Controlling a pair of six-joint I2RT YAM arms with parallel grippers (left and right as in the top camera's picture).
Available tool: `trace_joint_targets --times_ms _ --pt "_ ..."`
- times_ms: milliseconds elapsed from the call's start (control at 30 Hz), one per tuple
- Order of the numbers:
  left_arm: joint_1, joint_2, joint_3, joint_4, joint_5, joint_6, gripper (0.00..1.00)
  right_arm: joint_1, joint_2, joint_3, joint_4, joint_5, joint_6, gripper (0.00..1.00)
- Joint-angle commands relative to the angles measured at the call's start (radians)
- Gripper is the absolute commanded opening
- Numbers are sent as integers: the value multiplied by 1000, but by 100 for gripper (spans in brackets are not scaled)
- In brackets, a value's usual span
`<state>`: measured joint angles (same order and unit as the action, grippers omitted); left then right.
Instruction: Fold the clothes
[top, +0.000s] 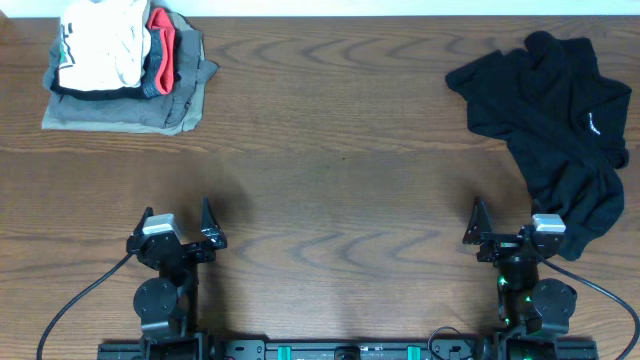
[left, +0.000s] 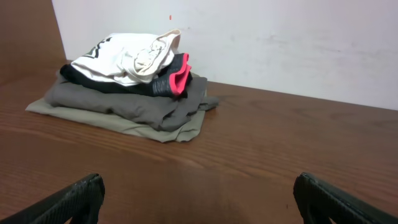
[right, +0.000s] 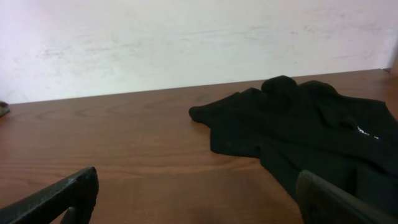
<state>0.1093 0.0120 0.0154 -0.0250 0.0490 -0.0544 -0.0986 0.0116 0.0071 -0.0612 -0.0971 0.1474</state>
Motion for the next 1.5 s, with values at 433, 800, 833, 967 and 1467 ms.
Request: trace_joint_targets --times_ms 433,800,833,967,1467 --pt "-3 -8 -11 -45 -24 9 98 8 -5 -2 -3 0 -14 99" --pt "-3 -8 -11 -42 -19 8 98 8 -5 -2 -2 -6 -14 99" --pt "-3 -8 -11 -42 -8 9 98 8 -5 -2 6 -9 -14 99" --pt "-3 -8 -11 -39 -9 9 98 7 -5 -2 8 53 -15 99" --pt "-4 137 137 64 124 6 98 7 4 30 154 63 -8 99"
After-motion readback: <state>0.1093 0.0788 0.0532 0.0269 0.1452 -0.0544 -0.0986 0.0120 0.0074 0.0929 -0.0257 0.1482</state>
